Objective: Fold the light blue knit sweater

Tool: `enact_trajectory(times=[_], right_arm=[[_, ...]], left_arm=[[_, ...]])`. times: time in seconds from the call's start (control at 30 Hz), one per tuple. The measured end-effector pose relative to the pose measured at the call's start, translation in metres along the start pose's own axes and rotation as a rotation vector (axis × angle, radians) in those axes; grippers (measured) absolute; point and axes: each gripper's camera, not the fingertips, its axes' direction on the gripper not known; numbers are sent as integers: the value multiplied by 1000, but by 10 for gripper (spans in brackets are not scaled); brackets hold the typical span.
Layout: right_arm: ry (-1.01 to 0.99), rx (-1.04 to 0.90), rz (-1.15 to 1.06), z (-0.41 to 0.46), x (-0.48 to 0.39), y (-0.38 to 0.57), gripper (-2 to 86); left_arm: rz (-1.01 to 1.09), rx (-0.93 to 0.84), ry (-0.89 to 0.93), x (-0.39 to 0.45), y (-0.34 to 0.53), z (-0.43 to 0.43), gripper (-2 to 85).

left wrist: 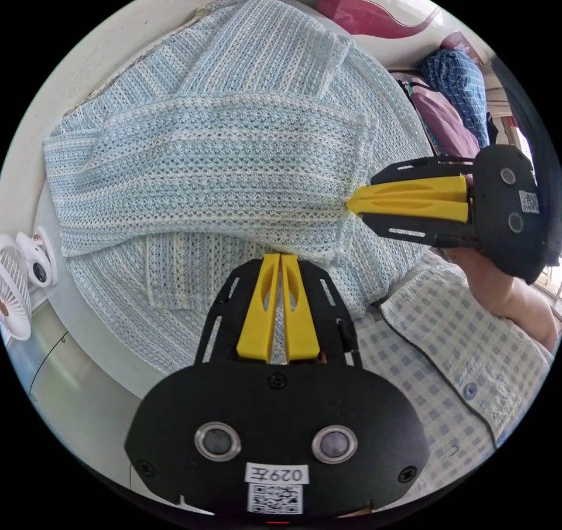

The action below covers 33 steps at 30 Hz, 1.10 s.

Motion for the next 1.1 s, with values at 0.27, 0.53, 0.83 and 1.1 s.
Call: enact_trajectory(times=[0.27, 0.53, 0.83, 1.1], right_arm=[[18, 1, -4, -9, -6, 8, -4], [22, 8, -1, -21, -5, 22, -4], [20, 8, -1, -40, 6, 42, -4], [18, 7, -6, -63, 28, 68, -4]], left_arm=[[17, 0, -29, 7, -1, 5, -10], [23, 1, -21, 6, 1, 11, -10], [28, 5, -30, 2, 9, 21, -10], [19, 11, -19, -11, 24, 33, -10]])
